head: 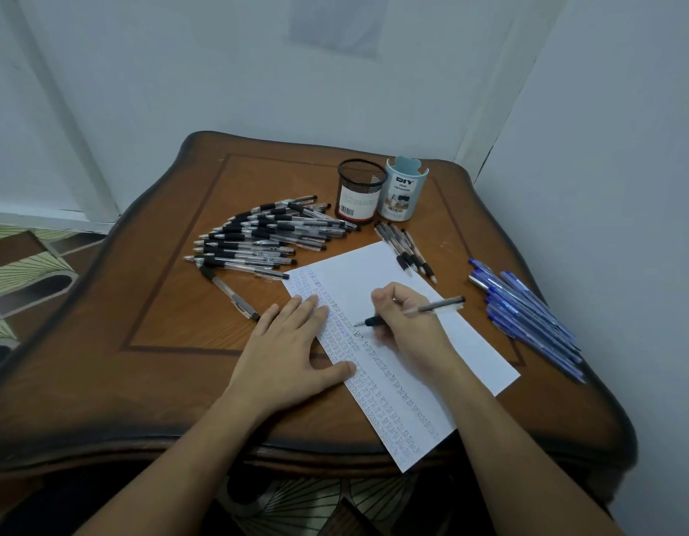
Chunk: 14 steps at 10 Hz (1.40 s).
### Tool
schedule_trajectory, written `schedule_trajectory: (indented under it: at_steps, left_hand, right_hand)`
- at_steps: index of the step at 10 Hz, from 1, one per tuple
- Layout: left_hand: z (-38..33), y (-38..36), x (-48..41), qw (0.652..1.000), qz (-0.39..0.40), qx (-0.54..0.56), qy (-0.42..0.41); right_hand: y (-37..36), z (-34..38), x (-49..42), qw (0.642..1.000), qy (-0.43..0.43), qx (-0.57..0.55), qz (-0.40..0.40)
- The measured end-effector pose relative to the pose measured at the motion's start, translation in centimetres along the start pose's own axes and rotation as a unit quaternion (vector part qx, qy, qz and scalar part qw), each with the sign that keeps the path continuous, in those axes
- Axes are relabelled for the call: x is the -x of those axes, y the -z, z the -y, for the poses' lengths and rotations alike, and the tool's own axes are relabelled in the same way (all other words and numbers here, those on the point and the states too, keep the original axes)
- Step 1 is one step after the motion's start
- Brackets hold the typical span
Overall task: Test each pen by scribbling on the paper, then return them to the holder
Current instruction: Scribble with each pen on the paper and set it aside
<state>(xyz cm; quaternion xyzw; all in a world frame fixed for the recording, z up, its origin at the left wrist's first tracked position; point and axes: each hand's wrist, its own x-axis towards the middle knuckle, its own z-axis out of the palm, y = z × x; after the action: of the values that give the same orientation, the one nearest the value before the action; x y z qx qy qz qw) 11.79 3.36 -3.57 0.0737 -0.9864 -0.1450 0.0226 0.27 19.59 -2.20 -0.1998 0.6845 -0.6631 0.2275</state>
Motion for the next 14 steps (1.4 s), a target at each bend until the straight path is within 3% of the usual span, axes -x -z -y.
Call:
schedule_trajectory:
  at_steps: [1,3,5,14]
  left_hand:
    - [0.0,0.0,0.0,1.0,0.005,-0.011,-0.001]
    - [0.2,-0.1,-0.1,1.0,0.008,-0.012,-0.006]
    - [0.2,-0.1,-0.1,1.0,0.01,-0.016,-0.004]
    - [0.0,-0.1,0.0,1.0,0.011,-0.024,0.0]
  right_hand:
    - [-0.2,-0.3,0.2,0.999,0.001,0.018,0.035]
    - [-0.7,-1.3,0.4,0.995,0.013,0.092,-0.043]
    - [-0.8,-1.5,0.6,0.991,0.037,0.125,-0.042]
    - [-0.6,-1.4,0.6,0.988,0.05,0.14,-0.047]
